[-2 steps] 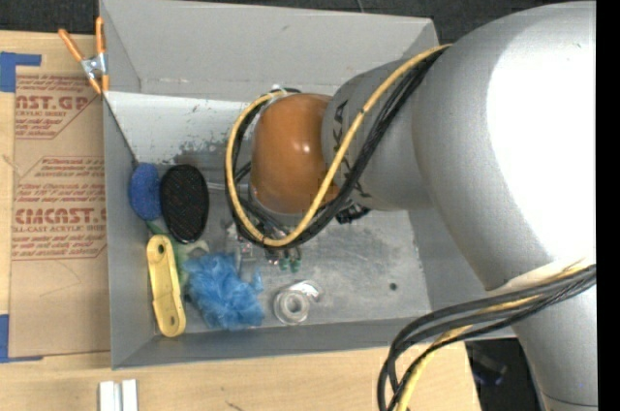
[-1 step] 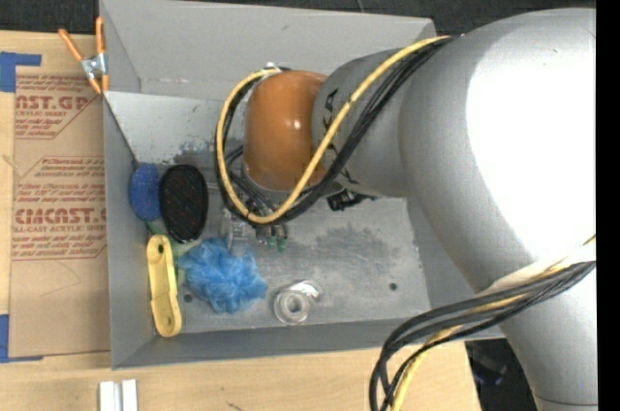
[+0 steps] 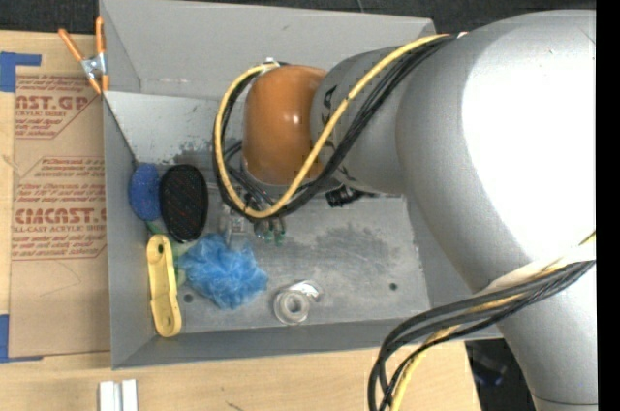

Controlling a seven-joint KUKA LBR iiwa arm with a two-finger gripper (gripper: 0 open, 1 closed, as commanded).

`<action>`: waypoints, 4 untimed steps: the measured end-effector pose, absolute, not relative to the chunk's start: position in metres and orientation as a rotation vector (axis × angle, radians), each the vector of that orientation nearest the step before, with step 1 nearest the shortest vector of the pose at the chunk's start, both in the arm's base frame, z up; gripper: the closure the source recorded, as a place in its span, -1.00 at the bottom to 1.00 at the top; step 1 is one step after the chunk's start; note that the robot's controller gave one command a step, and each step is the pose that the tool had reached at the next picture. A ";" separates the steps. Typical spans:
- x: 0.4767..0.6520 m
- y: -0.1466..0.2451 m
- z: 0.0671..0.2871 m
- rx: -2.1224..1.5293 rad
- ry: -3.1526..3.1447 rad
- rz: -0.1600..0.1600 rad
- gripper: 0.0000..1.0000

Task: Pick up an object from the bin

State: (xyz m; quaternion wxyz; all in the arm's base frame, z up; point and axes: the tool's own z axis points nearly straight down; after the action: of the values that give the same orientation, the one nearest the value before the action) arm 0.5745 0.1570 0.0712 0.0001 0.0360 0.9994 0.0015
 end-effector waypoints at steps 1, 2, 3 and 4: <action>0.564 0.133 0.115 0.129 3.146 0.002 1.00; 0.565 0.160 0.132 0.155 3.126 0.005 1.00; 0.554 0.170 0.153 0.114 3.146 0.007 1.00; 0.566 0.157 0.159 0.147 3.128 0.007 1.00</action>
Offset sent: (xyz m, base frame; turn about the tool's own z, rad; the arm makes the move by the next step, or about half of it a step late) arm -0.0180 0.0474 0.0369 0.0274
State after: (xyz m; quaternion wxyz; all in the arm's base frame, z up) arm 0.5655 0.1570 0.1586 0.0052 0.0469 0.9989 0.0022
